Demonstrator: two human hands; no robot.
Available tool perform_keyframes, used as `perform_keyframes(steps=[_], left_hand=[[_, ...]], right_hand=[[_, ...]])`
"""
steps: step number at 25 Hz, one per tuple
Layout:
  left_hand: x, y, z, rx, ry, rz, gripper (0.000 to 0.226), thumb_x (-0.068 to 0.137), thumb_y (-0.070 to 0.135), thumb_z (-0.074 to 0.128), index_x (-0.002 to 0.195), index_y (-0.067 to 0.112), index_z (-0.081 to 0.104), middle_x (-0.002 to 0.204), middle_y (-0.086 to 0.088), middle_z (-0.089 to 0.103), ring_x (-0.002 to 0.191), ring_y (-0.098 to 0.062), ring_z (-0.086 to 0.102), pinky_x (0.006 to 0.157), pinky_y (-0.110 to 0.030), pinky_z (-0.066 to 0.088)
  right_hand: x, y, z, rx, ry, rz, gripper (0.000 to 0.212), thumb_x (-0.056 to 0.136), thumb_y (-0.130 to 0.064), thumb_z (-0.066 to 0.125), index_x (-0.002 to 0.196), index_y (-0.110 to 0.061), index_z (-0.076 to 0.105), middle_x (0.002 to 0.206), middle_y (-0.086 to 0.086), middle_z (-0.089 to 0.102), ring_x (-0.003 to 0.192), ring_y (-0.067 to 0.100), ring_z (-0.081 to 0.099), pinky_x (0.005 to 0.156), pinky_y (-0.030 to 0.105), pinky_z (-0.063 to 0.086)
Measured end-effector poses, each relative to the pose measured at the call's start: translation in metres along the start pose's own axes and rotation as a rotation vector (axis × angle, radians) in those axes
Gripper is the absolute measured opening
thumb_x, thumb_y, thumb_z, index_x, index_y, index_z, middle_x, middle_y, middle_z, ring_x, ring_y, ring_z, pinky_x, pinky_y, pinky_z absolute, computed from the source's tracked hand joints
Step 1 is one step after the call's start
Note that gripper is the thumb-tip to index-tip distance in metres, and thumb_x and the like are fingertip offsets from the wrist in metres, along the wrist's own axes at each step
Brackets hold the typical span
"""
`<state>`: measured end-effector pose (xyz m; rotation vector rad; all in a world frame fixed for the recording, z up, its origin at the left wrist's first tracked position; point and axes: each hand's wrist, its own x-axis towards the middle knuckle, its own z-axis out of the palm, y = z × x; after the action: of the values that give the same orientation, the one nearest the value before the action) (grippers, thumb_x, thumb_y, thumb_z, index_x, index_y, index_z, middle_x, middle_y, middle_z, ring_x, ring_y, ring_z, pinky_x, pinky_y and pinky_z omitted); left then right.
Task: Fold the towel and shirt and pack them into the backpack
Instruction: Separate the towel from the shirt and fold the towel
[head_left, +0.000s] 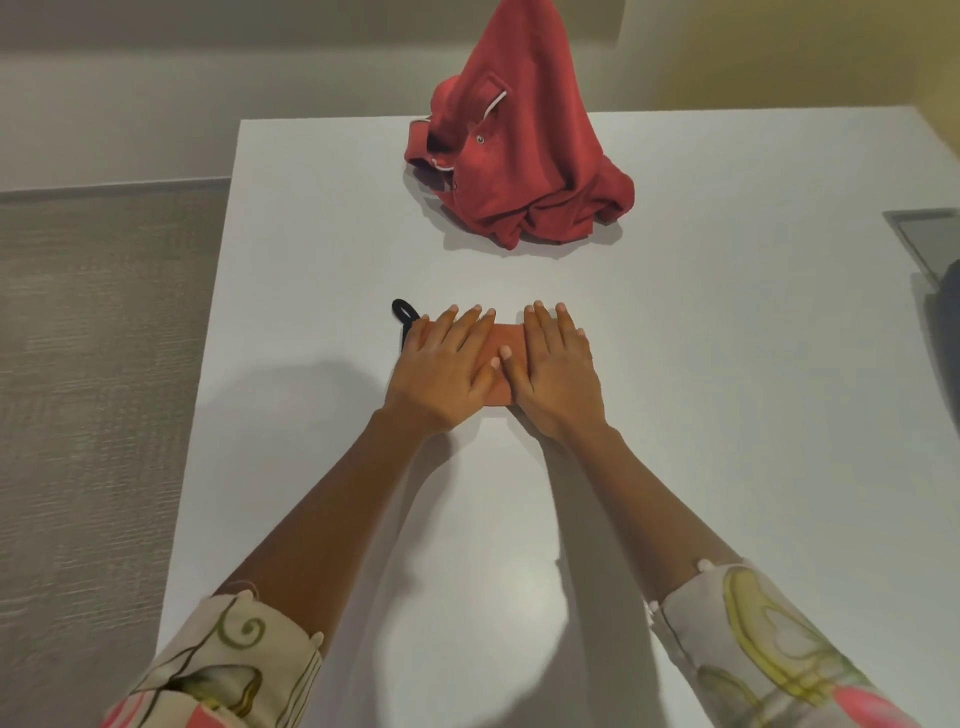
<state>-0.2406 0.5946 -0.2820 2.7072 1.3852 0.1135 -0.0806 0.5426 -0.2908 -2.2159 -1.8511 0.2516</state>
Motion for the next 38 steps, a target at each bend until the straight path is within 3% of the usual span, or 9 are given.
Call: perform_keyframes(steps=[8,14,19,23,26,28,31,34,38], left_hand=[[0.015,-0.006,-0.022,-0.223,-0.229,-0.017,0.056,0.096,0.030,0.036,0.151,0.026,0.025,0.153,0.003,0.029,0.139,-0.021,0.024,0.115,-0.040,0.011],[0.037,-0.001,-0.056,-0.115,-0.493,-0.014,0.060,0.084,0.021,0.050,0.142,0.023,0.034,0.137,-0.006,0.037,0.127,-0.027,0.033,0.107,-0.047,0.024],[0.059,0.013,-0.067,-0.023,-0.689,-0.069,0.047,0.078,0.021,0.055,0.123,0.028,0.041,0.107,-0.002,0.054,0.105,-0.025,0.046,0.102,-0.046,0.031],[0.073,0.031,-0.073,0.099,-0.817,0.062,0.028,0.082,0.022,0.055,0.110,0.022,0.057,0.100,-0.001,0.060,0.099,-0.024,0.054,0.105,-0.047,0.028],[0.079,0.044,-0.070,0.221,-0.738,0.184,0.036,0.086,0.033,0.056,0.119,0.020,0.054,0.118,-0.008,0.048,0.115,-0.028,0.042,0.101,-0.044,0.030],[0.087,0.062,-0.066,0.248,-0.668,0.236,0.038,0.088,0.033,0.054,0.120,0.014,0.050,0.122,-0.010,0.043,0.117,-0.029,0.039,0.101,-0.043,0.029],[0.113,0.101,-0.069,0.100,-0.538,0.266,0.018,0.087,0.025,0.048,0.101,0.014,0.045,0.100,-0.003,0.048,0.103,-0.026,0.045,0.105,-0.043,0.028],[0.156,0.132,-0.077,-0.010,-0.380,0.320,0.017,0.086,0.025,0.052,0.102,0.021,0.048,0.090,0.005,0.053,0.090,-0.020,0.048,0.103,-0.041,0.030],[0.217,0.174,-0.079,0.169,-0.147,0.369,0.029,0.085,0.035,0.062,0.111,0.023,0.055,0.104,0.003,0.058,0.098,-0.022,0.056,0.088,-0.036,0.036]], right_hand=[[0.008,0.012,-0.019,0.172,-0.161,-0.060,0.077,0.081,-0.047,0.015,0.149,-0.013,0.033,0.155,0.005,0.031,0.142,0.027,0.022,0.117,0.042,0.018],[0.037,0.010,-0.056,-0.012,-0.484,-0.031,0.060,0.085,-0.038,0.054,0.140,-0.021,0.039,0.138,0.009,0.038,0.127,0.029,0.030,0.099,0.042,0.033],[0.051,0.006,-0.077,0.014,-0.715,0.083,0.039,0.077,-0.033,0.061,0.113,-0.023,0.053,0.112,0.011,0.048,0.108,0.029,0.040,0.090,0.041,0.041],[0.046,0.024,-0.081,0.128,-0.826,-0.038,0.019,0.070,-0.036,0.059,0.082,-0.022,0.055,0.094,0.009,0.060,0.092,0.030,0.053,0.072,0.034,0.040],[0.045,0.060,-0.092,0.227,-0.846,-0.061,0.015,0.070,-0.037,0.057,0.078,-0.024,0.056,0.091,0.011,0.060,0.093,0.031,0.058,0.069,0.035,0.046],[0.046,0.087,-0.105,0.221,-0.836,-0.034,0.008,0.071,-0.034,0.053,0.076,-0.028,0.052,0.096,0.011,0.053,0.101,0.030,0.051,0.079,0.041,0.048],[0.053,0.128,-0.135,0.180,-0.782,0.029,0.009,0.079,-0.031,0.048,0.085,-0.028,0.053,0.100,0.009,0.050,0.107,0.028,0.041,0.090,0.046,0.041],[0.067,0.174,-0.169,0.135,-0.614,0.033,0.021,0.080,-0.030,0.041,0.090,-0.019,0.055,0.094,0.008,0.054,0.106,0.027,0.036,0.084,0.040,0.035],[0.086,0.245,-0.194,0.046,-0.325,-0.021,0.027,0.083,-0.016,0.052,0.108,-0.018,0.062,0.095,0.003,0.052,0.097,0.022,0.033,0.077,0.033,0.032]])
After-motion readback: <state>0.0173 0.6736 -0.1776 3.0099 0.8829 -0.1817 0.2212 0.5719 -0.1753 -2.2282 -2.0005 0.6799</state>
